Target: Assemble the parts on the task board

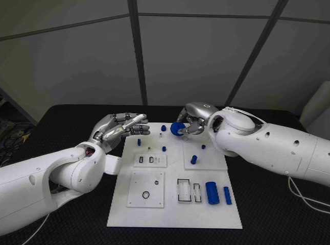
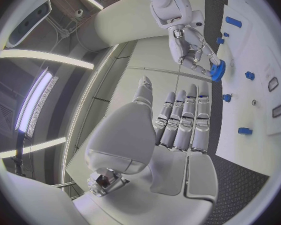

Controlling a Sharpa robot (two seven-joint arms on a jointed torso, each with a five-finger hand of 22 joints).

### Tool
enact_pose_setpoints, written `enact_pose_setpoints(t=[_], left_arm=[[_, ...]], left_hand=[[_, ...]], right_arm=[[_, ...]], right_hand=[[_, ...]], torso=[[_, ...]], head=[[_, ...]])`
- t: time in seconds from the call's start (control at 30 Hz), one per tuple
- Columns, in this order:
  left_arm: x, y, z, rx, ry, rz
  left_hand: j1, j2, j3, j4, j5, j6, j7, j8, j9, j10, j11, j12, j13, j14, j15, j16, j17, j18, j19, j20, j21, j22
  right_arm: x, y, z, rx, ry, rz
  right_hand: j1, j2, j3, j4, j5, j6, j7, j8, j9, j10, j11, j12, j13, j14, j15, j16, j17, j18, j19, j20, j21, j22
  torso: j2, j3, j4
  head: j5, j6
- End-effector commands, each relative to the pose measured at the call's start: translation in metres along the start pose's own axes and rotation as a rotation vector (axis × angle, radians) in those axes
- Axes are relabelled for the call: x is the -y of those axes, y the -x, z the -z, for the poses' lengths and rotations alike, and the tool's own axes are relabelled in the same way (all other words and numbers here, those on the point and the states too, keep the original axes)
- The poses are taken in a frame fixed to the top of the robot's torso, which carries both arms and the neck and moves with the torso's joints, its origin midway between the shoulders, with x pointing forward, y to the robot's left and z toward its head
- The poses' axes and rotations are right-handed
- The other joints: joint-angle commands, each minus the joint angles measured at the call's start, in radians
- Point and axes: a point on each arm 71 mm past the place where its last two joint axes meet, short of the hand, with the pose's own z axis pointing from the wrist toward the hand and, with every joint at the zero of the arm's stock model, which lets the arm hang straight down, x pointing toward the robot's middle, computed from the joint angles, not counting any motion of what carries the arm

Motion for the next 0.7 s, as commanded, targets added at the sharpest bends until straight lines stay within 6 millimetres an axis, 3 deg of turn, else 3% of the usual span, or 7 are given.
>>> enact_pose_setpoints(t=[0.03, 0.37, 0.53, 0.7], left_arm=[[0.001, 0.001, 0.0, -0.001, 0.0, 0.017], [0.001, 0.002, -0.001, 0.003, 0.0, 0.017], [0.0, 0.001, -0.002, 0.001, 0.0, 0.018], [0.0, 0.0, -0.002, 0.0, 0.0, 0.019]], left_hand=[[-0.003, 0.01, -0.004, -0.003, 0.006, 0.003, 0.012, -0.007, -0.001, 0.004, 0.0, -0.006, 0.0, 0.001, 0.004, -0.003, -0.001, -0.022, 0.002, -0.002, 0.004, -0.001], [-0.003, 0.012, -0.005, -0.004, 0.006, 0.003, 0.012, -0.007, -0.001, 0.005, 0.0, -0.006, 0.0, 0.001, 0.004, -0.003, -0.001, -0.022, 0.002, -0.002, 0.004, -0.001], [-0.003, 0.012, -0.005, -0.004, 0.006, 0.003, 0.012, -0.007, -0.001, 0.005, 0.0, -0.006, 0.0, 0.001, 0.004, -0.003, -0.001, -0.022, 0.002, -0.002, 0.004, -0.001], [-0.003, 0.012, -0.005, -0.004, 0.006, 0.003, 0.012, -0.007, -0.001, 0.005, 0.0, -0.006, 0.0, 0.001, 0.004, -0.003, -0.001, -0.022, 0.002, -0.002, 0.004, -0.001]], right_arm=[[-0.013, 0.004, -0.004, 0.064, 0.017, 0.042], [-0.038, -0.009, -0.017, 0.047, 0.05, 0.057], [-0.044, -0.016, -0.023, 0.03, 0.053, 0.067], [-0.048, -0.02, -0.027, 0.009, 0.053, 0.075]], right_hand=[[-0.005, 0.005, 0.003, -0.003, 0.005, 0.026, -0.019, 0.003, 0.023, 0.006, 0.002, 0.006, 0.027, 0.069, -0.009, 0.001, 0.103, -0.007, 0.105, -0.009, 0.005, 0.263], [-0.005, 0.005, 0.004, -0.003, 0.005, 0.026, -0.019, 0.002, 0.023, 0.007, 0.002, 0.007, 0.028, 0.069, -0.009, 0.001, 0.102, -0.007, 0.105, -0.009, 0.005, 0.263], [-0.006, 0.006, 0.004, -0.003, 0.006, 0.026, -0.019, 0.002, 0.023, 0.007, 0.002, 0.007, 0.028, 0.069, -0.009, 0.0, 0.101, -0.007, 0.105, -0.009, 0.005, 0.263], [-0.007, 0.006, 0.004, -0.003, 0.006, 0.026, -0.019, 0.002, 0.023, 0.007, 0.002, 0.007, 0.029, 0.069, -0.01, 0.0, 0.101, -0.007, 0.105, -0.01, 0.005, 0.263]], torso=[[0.001, 0.0002, 0.0007], [0.002, 0.0012, -0.0005], [0.002, 0.0007, 0.0012], [0.002, 0.0013, -0.0011]], head=[[0.002, 0.0], [0.007, -0.003], [0.007, -0.005], [0.01, -0.008]])
